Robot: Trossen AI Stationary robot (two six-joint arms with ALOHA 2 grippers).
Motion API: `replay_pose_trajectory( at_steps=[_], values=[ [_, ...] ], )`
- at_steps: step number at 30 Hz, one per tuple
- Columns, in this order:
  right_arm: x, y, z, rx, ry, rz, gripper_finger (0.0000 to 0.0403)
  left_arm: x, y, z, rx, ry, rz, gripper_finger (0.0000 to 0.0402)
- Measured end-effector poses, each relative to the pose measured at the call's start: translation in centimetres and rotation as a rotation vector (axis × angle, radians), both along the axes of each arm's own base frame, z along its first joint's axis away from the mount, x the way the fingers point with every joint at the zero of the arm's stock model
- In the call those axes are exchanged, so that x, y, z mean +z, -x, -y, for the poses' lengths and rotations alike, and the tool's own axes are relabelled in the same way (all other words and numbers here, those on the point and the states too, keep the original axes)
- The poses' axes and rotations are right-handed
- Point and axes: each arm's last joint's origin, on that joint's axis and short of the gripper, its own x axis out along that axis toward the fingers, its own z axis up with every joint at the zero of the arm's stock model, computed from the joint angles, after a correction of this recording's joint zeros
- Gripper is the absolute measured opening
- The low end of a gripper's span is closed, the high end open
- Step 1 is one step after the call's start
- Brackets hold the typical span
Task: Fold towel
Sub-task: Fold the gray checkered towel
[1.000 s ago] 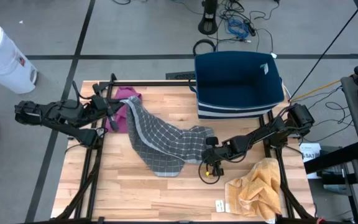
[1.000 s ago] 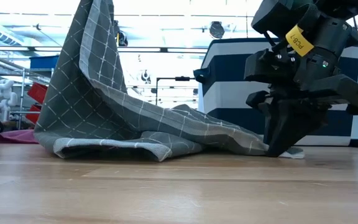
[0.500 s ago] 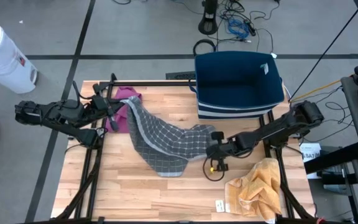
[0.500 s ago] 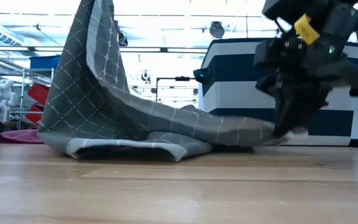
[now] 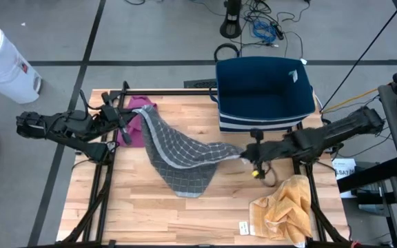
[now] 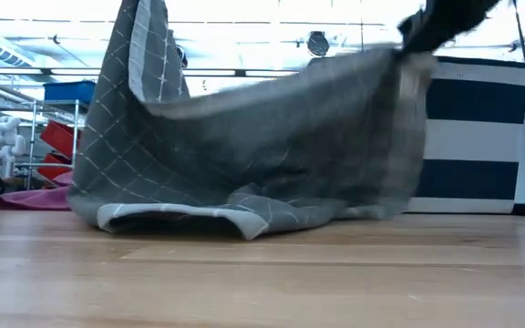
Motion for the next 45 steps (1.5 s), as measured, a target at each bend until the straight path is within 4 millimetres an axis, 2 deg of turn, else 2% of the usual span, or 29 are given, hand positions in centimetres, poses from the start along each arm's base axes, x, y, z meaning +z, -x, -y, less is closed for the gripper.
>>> replay_pose_trajectory(
  at_steps=[6,10,19,24,28,31,37,45],
  values=[
    [7.5,2.5,0.2,0.054,0.078,0.244,0.0000,0.3,0.0,0.0,-0.002,-0.025,0.013,0.0000],
    [11.7,4.0,0.5,0.113,0.118,0.381,0.0000,1.1,0.0,0.0,-0.002,-0.058,0.065,0.0000],
    [18.8,7.9,0.9,0.308,0.145,0.532,0.0000,3.5,1.0,0.7,-0.070,-0.175,0.224,0.0000],
    [21.6,10.0,1.5,0.342,0.121,0.603,0.0000,4.7,2.3,1.2,-0.149,-0.228,0.322,0.0000],
    [23.2,11.3,2.0,0.353,0.117,0.637,0.0000,5.4,3.4,1.6,-0.228,-0.239,0.366,0.0000],
    [23.6,12.2,2.4,0.350,0.107,0.624,0.0000,5.6,3.9,1.8,-0.260,-0.234,0.332,0.0000],
    [23.1,12.8,2.7,0.325,0.055,0.529,0.0000,6.1,4.9,2.2,-0.329,-0.216,0.275,0.0000],
    [22.6,12.6,2.5,0.338,0.005,0.466,0.0000,6.0,5.8,2.7,-0.392,-0.225,0.177,0.0000]
  ],
)
